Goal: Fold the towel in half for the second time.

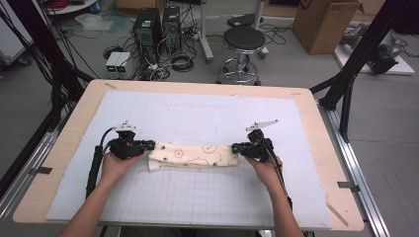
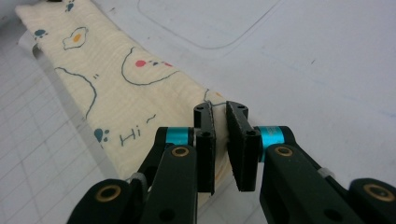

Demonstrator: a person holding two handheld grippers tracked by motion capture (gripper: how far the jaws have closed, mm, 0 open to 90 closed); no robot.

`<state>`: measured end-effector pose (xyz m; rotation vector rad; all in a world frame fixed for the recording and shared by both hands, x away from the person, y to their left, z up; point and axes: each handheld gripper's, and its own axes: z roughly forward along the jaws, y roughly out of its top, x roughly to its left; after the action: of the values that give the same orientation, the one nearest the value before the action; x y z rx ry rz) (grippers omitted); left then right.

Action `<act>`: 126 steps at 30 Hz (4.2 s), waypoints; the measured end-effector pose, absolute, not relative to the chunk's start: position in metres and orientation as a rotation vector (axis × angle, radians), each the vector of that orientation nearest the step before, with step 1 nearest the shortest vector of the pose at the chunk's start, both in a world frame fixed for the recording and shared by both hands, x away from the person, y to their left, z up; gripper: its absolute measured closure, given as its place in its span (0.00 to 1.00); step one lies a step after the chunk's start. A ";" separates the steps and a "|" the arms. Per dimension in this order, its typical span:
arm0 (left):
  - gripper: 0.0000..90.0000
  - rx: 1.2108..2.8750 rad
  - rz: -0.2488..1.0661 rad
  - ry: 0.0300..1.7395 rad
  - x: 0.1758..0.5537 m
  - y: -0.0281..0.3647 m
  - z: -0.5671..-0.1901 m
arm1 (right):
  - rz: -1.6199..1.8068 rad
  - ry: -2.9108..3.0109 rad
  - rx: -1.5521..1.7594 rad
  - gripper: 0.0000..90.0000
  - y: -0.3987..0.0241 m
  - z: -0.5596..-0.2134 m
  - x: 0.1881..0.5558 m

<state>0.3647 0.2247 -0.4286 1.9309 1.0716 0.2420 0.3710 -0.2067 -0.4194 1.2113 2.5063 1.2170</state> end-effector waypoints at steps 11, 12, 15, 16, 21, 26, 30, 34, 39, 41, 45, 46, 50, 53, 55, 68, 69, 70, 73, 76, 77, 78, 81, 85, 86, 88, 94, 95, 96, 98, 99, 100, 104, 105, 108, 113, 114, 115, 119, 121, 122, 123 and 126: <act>0.90 1.912 0.306 1.103 0.389 0.219 -0.419 | 1.219 2.409 1.292 0.91 -0.206 -0.417 0.396; 0.90 1.904 0.305 1.115 0.391 0.219 -0.421 | 1.223 2.407 1.303 0.91 -0.207 -0.418 0.398; 0.89 1.890 0.304 1.148 0.394 0.218 -0.426 | 1.236 2.407 1.322 0.90 -0.207 -0.424 0.401; 0.88 1.897 0.309 1.149 0.395 0.218 -0.427 | 1.231 2.407 1.320 0.88 -0.207 -0.426 0.402; 0.71 1.843 0.347 1.153 0.394 0.220 -0.424 | 1.253 2.381 1.311 0.75 -0.207 -0.425 0.402; 0.64 1.829 0.347 1.112 0.389 0.224 -0.416 | 1.279 2.359 1.310 0.60 -0.211 -0.420 0.398; 0.59 1.855 0.342 1.089 0.385 0.226 -0.413 | 1.327 2.329 1.294 0.52 -0.214 -0.414 0.394; 0.55 1.852 0.336 1.074 0.380 0.226 -0.408 | 1.350 2.306 1.276 0.44 -0.217 -0.407 0.390; 0.52 1.859 0.322 1.042 0.375 0.227 -0.404 | 1.379 2.305 1.275 0.37 -0.223 -0.404 0.384; 0.51 1.864 0.328 1.034 0.372 0.228 -0.404 | 1.374 2.305 1.268 0.35 -0.224 -0.403 0.383; 0.50 1.863 0.335 1.030 0.369 0.230 -0.404 | 1.380 2.296 1.256 0.32 -0.226 -0.404 0.378; 0.49 1.863 0.333 1.028 0.368 0.230 -0.403 | 1.386 2.295 1.251 0.30 -0.226 -0.404 0.378; 0.48 1.867 0.338 1.022 0.366 0.231 -0.404 | 1.398 2.277 1.258 0.27 -0.229 -0.405 0.374; 0.47 1.872 0.339 1.021 0.365 0.230 -0.404 | 1.392 2.276 1.258 0.25 -0.230 -0.405 0.371; 0.46 1.875 0.341 1.017 0.364 0.230 -0.404 | 1.390 2.269 1.253 0.24 -0.231 -0.406 0.369; 0.44 1.890 0.351 0.973 0.352 0.230 -0.400 | 1.364 2.262 1.224 0.20 -0.234 -0.404 0.356; 0.44 1.883 0.350 0.973 0.351 0.229 -0.400 | 1.356 2.263 1.223 0.20 -0.235 -0.404 0.355; 0.44 1.888 0.355 0.966 0.350 0.230 -0.399 | 1.356 2.264 1.219 0.19 -0.235 -0.404 0.354; 0.43 1.895 0.358 0.953 0.345 0.230 -0.400 | 1.353 2.263 1.218 0.18 -0.236 -0.405 0.349; 0.42 1.884 0.370 0.950 0.339 0.231 -0.401 | 1.355 2.259 1.217 0.17 -0.237 -0.406 0.344; 0.42 1.887 0.370 0.947 0.337 0.232 -0.402 | 1.353 2.259 1.218 0.17 -0.237 -0.407 0.342; 0.41 1.883 0.367 0.949 0.335 0.233 -0.403 | 1.351 2.261 1.216 0.16 -0.238 -0.407 0.341; 0.39 1.899 0.364 0.948 0.330 0.235 -0.404 | 1.351 2.249 1.216 0.15 -0.239 -0.408 0.336; 0.39 1.903 0.391 0.931 0.320 0.237 -0.408 | 1.355 2.242 1.219 0.14 -0.242 -0.413 0.329; 0.39 1.909 0.394 0.931 0.318 0.238 -0.410 | 1.352 2.249 1.220 0.14 -0.243 -0.414 0.329; 0.38 1.916 0.395 0.926 0.315 0.239 -0.413 | 1.345 2.248 1.212 0.14 -0.243 -0.415 0.325; 0.37 1.916 0.401 0.913 0.304 0.241 -0.418 | 1.326 2.255 1.206 0.14 -0.242 -0.420 0.317; 0.37 1.915 0.405 0.908 0.303 0.241 -0.418 | 1.325 2.257 1.198 0.14 -0.242 -0.420 0.316; 0.37 1.914 0.404 0.904 0.301 0.242 -0.418 | 1.325 2.254 1.192 0.14 -0.242 -0.420 0.314; 0.37 1.911 0.404 0.901 0.297 0.242 -0.418 | 1.334 2.249 1.179 0.14 -0.242 -0.420 0.311; 0.37 1.911 0.410 0.899 0.296 0.242 -0.418 | 1.334 2.250 1.178 0.14 -0.243 -0.420 0.309; 0.36 1.908 0.412 0.898 0.294 0.242 -0.418 | 1.333 2.251 1.183 0.14 -0.243 -0.419 0.307; 0.36 1.916 0.412 0.885 0.285 0.242 -0.418 | 1.342 2.233 1.161 0.14 -0.245 -0.418 0.299; 0.36 1.917 0.412 0.881 0.284 0.242 -0.419 | 1.341 2.233 1.158 0.14 -0.246 -0.418 0.297; 0.36 1.917 0.414 0.879 0.279 0.242 -0.419 | 1.343 2.232 1.162 0.14 -0.249 -0.420 0.293; 0.34 1.909 0.420 0.887 0.273 0.243 -0.421 | 1.334 2.241 1.153 0.14 -0.250 -0.423 0.289; 0.33 1.911 0.423 0.887 0.272 0.244 -0.421 | 1.334 2.250 1.158 0.14 -0.250 -0.424 0.288; 0.33 1.907 0.421 0.889 0.271 0.244 -0.421 | 1.332 2.251 1.166 0.14 -0.250 -0.424 0.286; 0.33 1.907 0.421 0.894 0.268 0.246 -0.423 | 1.328 2.254 1.151 0.14 -0.250 -0.425 0.282; 0.33 1.905 0.425 0.900 0.266 0.247 -0.423 | 1.328 2.257 1.150 0.14 -0.250 -0.425 0.279; 0.32 1.904 0.423 0.901 0.265 0.247 -0.423 | 1.326 2.259 1.147 0.14 -0.250 -0.425 0.278; 0.32 1.906 0.426 0.899 0.264 0.248 -0.423 | 1.325 2.260 1.149 0.14 -0.250 -0.425 0.277; 0.32 1.914 0.433 0.891 0.262 0.249 -0.423 | 1.314 2.265 1.128 0.14 -0.251 -0.426 0.273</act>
<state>0.2623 0.2486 -0.4233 1.9137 0.8910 0.4332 0.2733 -0.2506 -0.4262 1.1279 2.2649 1.3141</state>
